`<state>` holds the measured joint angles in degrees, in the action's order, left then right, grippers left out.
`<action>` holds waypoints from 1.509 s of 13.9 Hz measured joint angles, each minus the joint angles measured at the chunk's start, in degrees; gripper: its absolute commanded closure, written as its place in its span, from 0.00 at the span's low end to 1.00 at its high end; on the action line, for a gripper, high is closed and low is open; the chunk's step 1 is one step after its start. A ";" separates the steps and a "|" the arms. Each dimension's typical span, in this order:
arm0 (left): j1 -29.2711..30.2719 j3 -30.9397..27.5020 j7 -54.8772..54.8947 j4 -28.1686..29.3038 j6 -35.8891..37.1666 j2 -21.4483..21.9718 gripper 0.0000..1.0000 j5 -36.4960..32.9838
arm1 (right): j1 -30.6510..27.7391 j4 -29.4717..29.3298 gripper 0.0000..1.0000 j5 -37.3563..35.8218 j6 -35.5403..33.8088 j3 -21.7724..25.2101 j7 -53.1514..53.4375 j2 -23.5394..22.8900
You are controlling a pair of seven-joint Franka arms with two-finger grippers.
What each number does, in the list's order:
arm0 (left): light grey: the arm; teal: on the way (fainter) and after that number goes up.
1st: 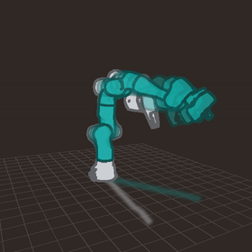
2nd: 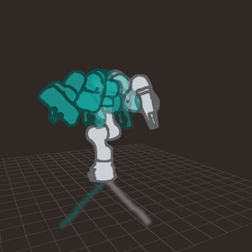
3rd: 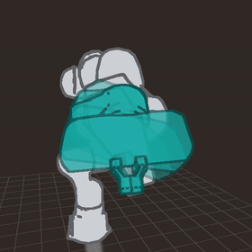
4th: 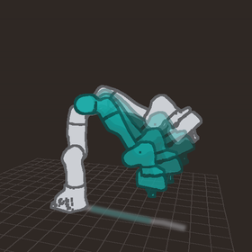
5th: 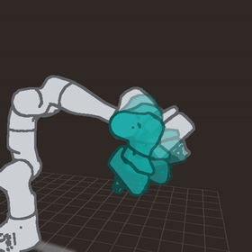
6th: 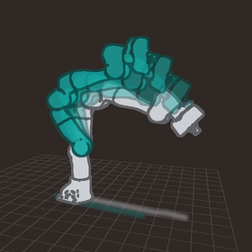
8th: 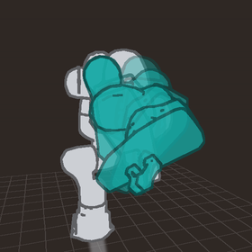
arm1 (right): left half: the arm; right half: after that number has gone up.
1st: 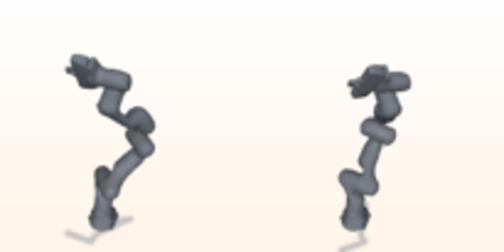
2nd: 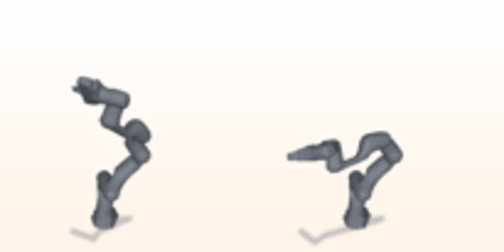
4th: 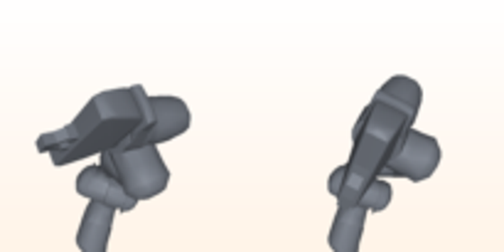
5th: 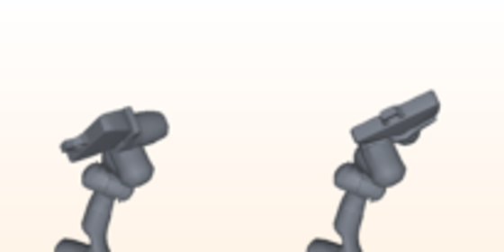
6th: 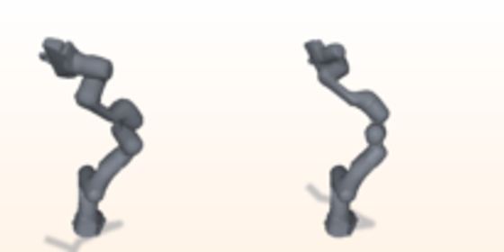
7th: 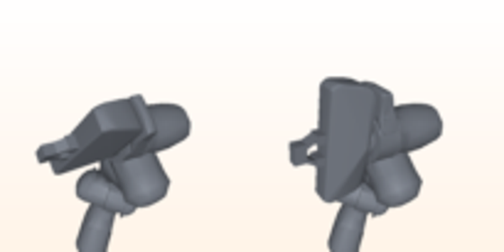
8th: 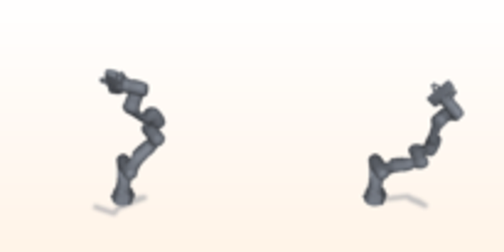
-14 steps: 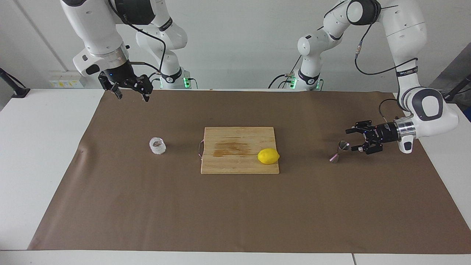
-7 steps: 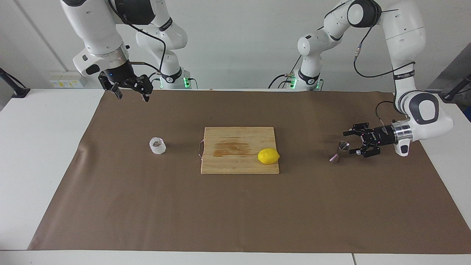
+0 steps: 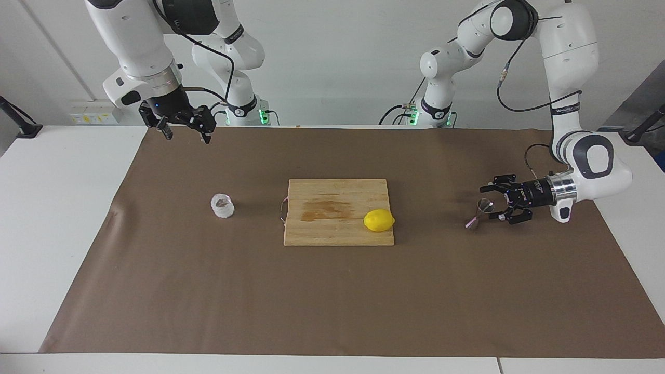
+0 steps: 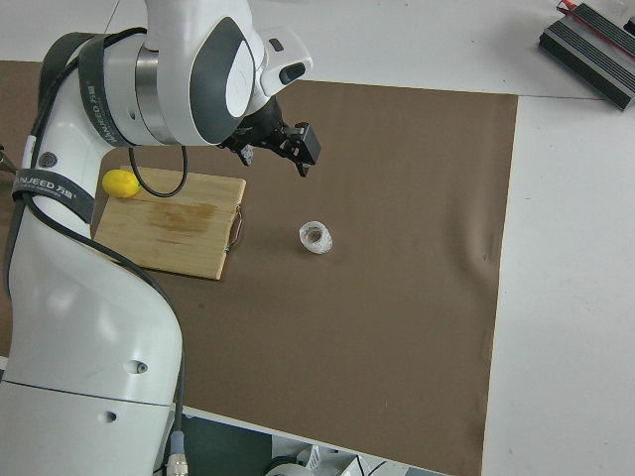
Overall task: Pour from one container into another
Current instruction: 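Open the left gripper and move it toward the steel cup, then close the left gripper around the steel cup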
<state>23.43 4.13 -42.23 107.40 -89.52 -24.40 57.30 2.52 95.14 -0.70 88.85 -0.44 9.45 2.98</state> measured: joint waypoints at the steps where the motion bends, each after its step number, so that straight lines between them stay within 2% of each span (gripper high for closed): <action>1: -0.04 0.07 -0.36 0.05 -0.29 0.00 0.00 0.07 | 0.00 0.00 0.00 0.00 0.00 0.00 0.00 0.00; 21: -0.63 0.19 -0.88 0.73 -4.62 0.00 0.01 2.04 | 0.00 0.00 0.00 0.00 0.00 0.00 0.00 0.00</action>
<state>22.80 4.32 -43.11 108.13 -94.14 -24.41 59.34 2.52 95.14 -0.70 88.85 -0.44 9.45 2.98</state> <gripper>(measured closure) 0.004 0.000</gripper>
